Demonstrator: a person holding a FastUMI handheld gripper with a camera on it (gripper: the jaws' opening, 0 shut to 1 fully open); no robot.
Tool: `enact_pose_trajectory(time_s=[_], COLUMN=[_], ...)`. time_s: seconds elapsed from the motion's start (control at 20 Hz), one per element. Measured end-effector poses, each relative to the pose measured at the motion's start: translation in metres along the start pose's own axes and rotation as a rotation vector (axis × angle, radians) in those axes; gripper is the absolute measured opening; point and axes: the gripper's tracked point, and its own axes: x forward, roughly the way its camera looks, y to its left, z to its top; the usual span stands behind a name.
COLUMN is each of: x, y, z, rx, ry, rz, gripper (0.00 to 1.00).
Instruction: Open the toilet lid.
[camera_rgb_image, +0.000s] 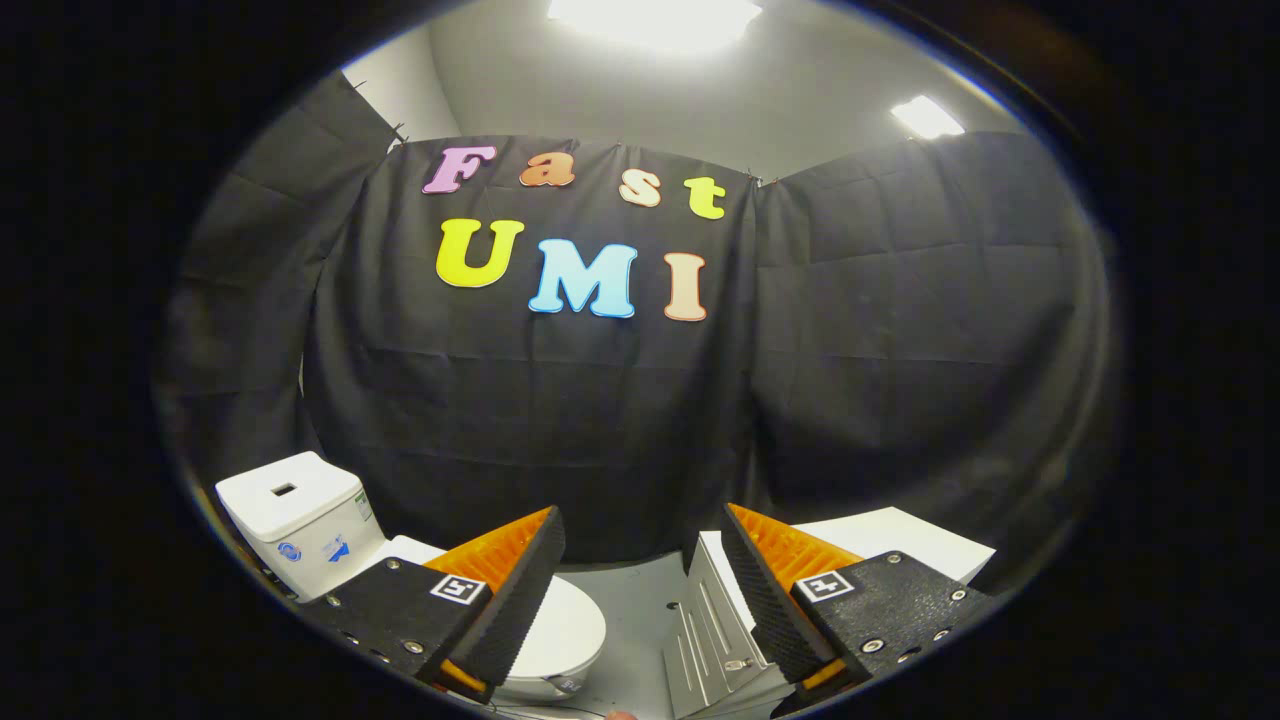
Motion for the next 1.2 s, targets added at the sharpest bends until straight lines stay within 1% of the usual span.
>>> enact_pose_trajectory(time_s=[0.25, 0.6, 0.75, 0.85, 1.0, 1.2], x=[0.002, 0.006, 0.015, 0.019, 0.028, 0.033], y=[0.0, 0.018, 0.027, 0.047, 0.062, 0.076], z=[0.002, 0.002, -0.024, -0.044, -0.08, -0.124], rx=[-0.027, -0.012, 0.013, 0.046, 0.086, 0.168], ry=[-0.004, -0.035, 0.008, 0.041, 0.111, 0.222], rz=[-0.017, 0.032, 0.038, 0.077, 0.098, 0.093], gripper=[0.95, 0.95, 0.95, 0.95, 0.95, 0.95])
